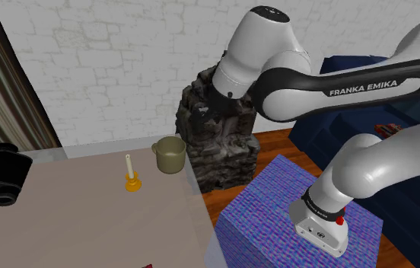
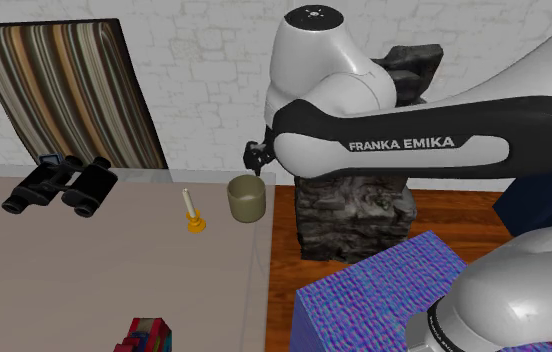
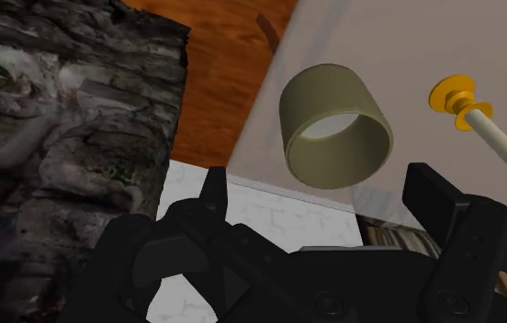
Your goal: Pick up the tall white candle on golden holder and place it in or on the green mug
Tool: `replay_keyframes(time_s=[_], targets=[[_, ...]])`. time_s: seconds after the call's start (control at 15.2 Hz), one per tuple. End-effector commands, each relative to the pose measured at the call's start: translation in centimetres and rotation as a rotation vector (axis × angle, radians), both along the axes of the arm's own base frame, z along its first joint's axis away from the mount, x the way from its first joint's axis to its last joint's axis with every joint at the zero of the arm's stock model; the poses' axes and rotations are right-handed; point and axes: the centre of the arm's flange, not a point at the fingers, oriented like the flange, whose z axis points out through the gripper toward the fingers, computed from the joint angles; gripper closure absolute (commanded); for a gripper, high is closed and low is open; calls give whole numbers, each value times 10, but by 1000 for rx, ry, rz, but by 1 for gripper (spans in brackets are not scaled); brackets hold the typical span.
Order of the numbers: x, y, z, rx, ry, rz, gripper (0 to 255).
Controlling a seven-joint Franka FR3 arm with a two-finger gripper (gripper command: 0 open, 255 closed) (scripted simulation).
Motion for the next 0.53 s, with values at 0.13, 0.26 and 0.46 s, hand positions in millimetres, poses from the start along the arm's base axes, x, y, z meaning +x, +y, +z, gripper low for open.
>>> replay_keyframes(time_s=[0.13,0.26,0.46], targets=[[10,43,-29,8,-23,-16,0],[16,64,-44,10,-34,-24,0],[26,95,-67,14,-50,-36,0]])
